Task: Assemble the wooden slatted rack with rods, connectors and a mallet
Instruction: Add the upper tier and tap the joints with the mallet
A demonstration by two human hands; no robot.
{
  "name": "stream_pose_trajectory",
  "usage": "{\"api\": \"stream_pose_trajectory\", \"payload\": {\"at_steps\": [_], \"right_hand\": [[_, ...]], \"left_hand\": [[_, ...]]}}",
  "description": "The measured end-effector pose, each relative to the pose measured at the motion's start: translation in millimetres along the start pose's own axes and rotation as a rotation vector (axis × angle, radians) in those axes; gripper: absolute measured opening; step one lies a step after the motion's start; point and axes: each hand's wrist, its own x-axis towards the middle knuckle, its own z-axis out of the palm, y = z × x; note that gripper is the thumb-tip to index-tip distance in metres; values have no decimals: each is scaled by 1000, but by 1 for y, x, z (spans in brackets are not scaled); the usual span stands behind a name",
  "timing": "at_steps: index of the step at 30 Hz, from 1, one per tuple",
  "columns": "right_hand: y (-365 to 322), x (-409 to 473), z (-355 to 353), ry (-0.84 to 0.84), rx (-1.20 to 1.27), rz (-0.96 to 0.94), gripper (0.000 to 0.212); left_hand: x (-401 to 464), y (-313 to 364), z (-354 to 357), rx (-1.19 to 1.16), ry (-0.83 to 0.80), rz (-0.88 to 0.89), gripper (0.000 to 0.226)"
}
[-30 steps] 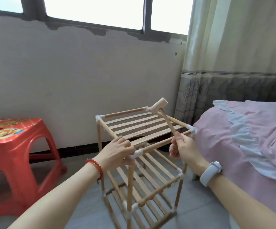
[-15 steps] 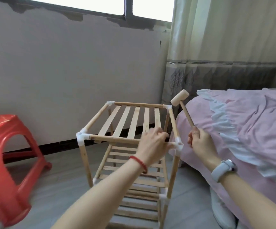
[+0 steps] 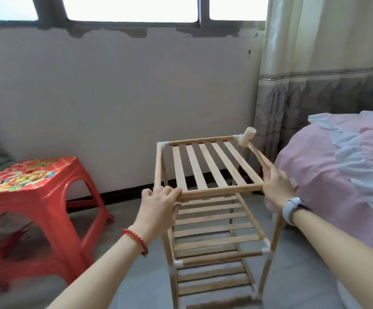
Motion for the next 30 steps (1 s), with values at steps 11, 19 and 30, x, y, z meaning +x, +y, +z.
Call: {"api": "stream_pose_trajectory", "payload": {"at_steps": [11, 19, 30], "right_hand": [[-66, -70, -8, -277, 273, -450, 28], [-138, -82, -152, -30, 235, -589, 33], [-154, -159, -155, 54, 100, -485, 35]], "left_hand": [[-25, -6, 11, -674, -22, -253, 77], [-38, -11, -10, -746, -258, -346, 92], [-103, -30, -48, -626, -201, -664, 73]]}}
